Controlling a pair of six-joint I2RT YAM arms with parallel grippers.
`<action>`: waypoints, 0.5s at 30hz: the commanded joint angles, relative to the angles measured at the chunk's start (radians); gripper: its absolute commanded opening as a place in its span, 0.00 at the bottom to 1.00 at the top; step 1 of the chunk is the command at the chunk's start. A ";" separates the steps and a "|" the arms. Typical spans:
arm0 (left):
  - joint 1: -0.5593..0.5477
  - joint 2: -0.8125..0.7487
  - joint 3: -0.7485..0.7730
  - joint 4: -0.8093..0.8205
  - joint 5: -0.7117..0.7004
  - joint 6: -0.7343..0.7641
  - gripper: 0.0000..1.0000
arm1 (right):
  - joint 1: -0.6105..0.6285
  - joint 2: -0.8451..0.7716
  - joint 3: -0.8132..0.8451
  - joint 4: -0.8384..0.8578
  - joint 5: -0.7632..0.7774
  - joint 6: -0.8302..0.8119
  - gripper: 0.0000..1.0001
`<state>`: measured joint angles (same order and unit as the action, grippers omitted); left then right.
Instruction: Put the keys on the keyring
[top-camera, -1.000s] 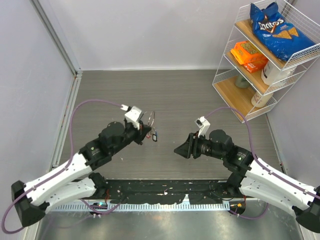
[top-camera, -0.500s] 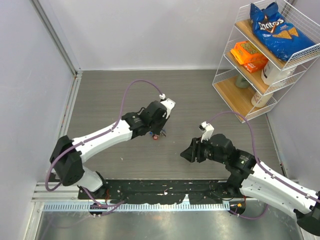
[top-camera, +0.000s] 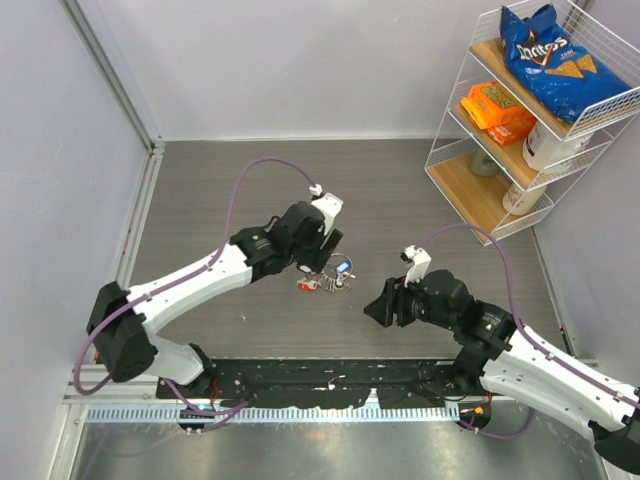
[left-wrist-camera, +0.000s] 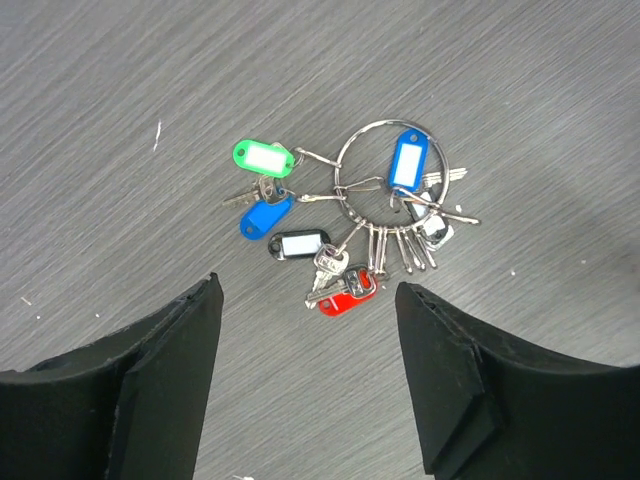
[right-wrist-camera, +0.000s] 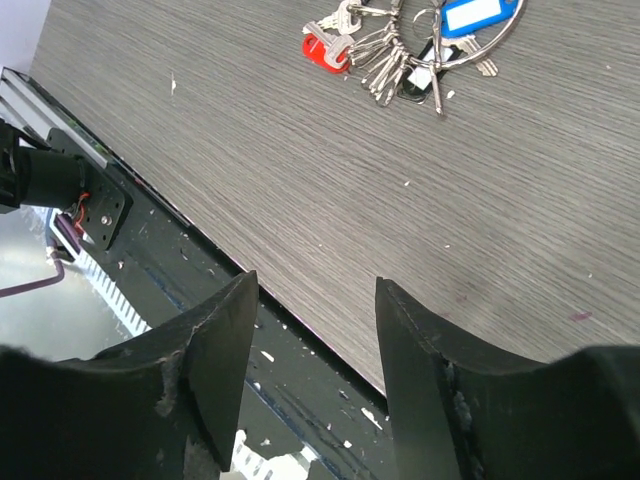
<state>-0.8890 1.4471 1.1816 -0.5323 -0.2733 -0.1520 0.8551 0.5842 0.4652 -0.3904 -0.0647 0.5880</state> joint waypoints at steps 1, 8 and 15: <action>-0.001 -0.161 -0.080 0.092 0.014 -0.012 0.78 | -0.002 0.031 0.044 0.002 0.039 -0.034 0.61; -0.001 -0.388 -0.246 0.195 0.042 -0.029 1.00 | -0.002 0.094 0.122 -0.047 0.193 -0.059 0.84; -0.001 -0.588 -0.336 0.215 0.059 -0.034 1.00 | -0.004 0.124 0.185 -0.050 0.305 -0.094 0.95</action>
<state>-0.8890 0.9478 0.8669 -0.3916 -0.2340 -0.1768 0.8551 0.6945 0.5781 -0.4500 0.1356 0.5320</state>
